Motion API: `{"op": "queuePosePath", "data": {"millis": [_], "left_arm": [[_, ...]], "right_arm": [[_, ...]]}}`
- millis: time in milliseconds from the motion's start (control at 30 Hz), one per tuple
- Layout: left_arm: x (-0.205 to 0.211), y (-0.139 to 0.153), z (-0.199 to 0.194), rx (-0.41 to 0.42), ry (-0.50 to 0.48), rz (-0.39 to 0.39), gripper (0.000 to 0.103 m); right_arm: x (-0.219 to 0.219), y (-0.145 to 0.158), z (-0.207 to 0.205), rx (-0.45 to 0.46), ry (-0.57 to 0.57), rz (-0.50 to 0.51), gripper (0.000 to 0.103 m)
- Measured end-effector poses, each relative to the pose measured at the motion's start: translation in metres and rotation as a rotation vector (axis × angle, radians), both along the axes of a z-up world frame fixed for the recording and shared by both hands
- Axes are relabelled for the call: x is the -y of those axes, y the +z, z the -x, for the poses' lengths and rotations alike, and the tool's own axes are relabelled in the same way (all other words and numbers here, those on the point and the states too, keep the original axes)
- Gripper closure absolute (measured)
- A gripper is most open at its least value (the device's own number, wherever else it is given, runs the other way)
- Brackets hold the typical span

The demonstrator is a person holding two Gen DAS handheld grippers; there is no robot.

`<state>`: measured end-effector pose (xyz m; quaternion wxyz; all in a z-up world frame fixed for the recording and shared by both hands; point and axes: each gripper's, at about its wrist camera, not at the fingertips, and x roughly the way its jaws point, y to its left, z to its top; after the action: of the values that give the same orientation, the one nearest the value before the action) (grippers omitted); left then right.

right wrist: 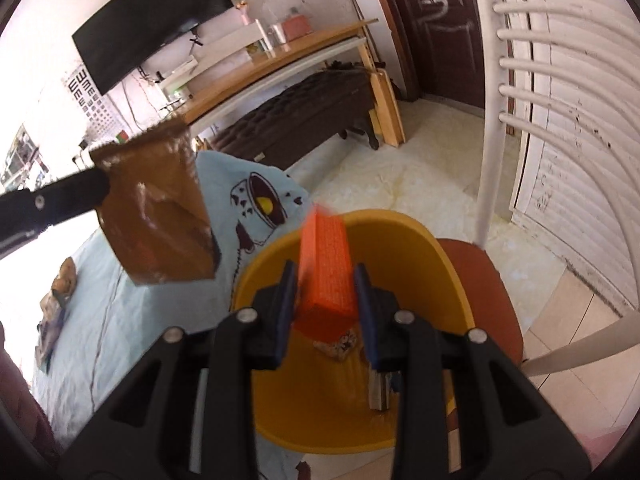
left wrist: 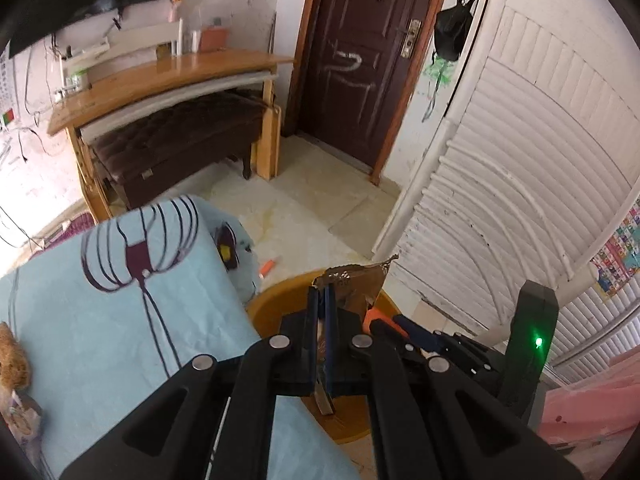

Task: Collect trash
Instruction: 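Open both tools to drop the wrapper and box into the bucket, then move both open tools back over the remaining trash on the bed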

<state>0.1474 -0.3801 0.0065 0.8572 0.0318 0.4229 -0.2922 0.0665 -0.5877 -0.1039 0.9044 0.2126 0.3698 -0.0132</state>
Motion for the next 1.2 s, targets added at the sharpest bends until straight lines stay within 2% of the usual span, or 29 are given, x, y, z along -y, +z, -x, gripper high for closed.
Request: {"op": "queuePosePath", "data": {"millis": [133, 167, 200, 267, 367, 400, 433, 467, 500, 700, 867, 933, 1000, 1100, 1200], "left_arm": [[-0.003, -0.012, -0.005, -0.021, 0.009, -0.024, 0.103], [-0.005, -0.013, -0.005, -0.025, 0.013, -0.015, 0.103], [-0.008, -0.014, -0.006, -0.034, 0.010, 0.002, 0.102], [-0.010, -0.014, -0.008, -0.042, 0.004, 0.007, 0.101], [-0.014, -0.013, -0.006, -0.034, 0.004, 0.004, 0.094], [-0.014, -0.013, -0.005, -0.039, -0.002, 0.011, 0.083], [-0.014, -0.013, -0.006, -0.046, -0.008, 0.016, 0.053], [-0.015, -0.014, -0.006, -0.051, -0.012, 0.022, 0.034], [-0.017, -0.013, -0.006, -0.054, -0.014, 0.043, 0.009], [-0.029, -0.009, -0.003, -0.056, 0.014, 0.071, 0.008], [-0.062, -0.001, 0.006, -0.043, 0.048, 0.110, 0.008], [-0.080, 0.002, 0.008, -0.041, 0.066, 0.120, 0.008], [-0.101, 0.006, 0.009, -0.028, 0.100, 0.119, 0.008], [-0.140, 0.015, 0.013, 0.019, 0.175, 0.106, 0.008], [-0.181, 0.020, 0.015, 0.031, 0.239, 0.093, 0.008]], "right_arm": [[0.001, -0.001, 0.000, -0.001, -0.002, -0.009, 0.075], [0.001, 0.000, 0.000, 0.001, -0.002, -0.011, 0.071], [0.001, 0.000, 0.000, 0.002, -0.002, -0.015, 0.062], [0.002, 0.003, 0.001, 0.011, -0.008, -0.016, 0.050], [0.002, 0.008, 0.005, 0.022, -0.016, -0.013, 0.049], [0.003, 0.010, 0.005, 0.026, -0.019, -0.015, 0.049], [0.003, 0.012, 0.006, 0.030, -0.024, -0.016, 0.049], [0.004, 0.014, 0.007, 0.033, -0.027, -0.016, 0.049], [0.003, 0.015, 0.008, 0.036, -0.031, -0.015, 0.048], [0.003, 0.022, 0.012, 0.058, -0.038, -0.023, 0.045], [-0.011, 0.042, 0.016, 0.105, -0.008, -0.006, 0.045], [-0.020, 0.052, 0.016, 0.123, 0.007, 0.005, 0.041], [-0.034, 0.064, 0.015, 0.147, 0.038, 0.018, 0.034], [-0.061, 0.078, 0.008, 0.164, 0.096, 0.045, 0.032], [-0.090, 0.087, -0.002, 0.165, 0.161, 0.062, 0.032]]}}
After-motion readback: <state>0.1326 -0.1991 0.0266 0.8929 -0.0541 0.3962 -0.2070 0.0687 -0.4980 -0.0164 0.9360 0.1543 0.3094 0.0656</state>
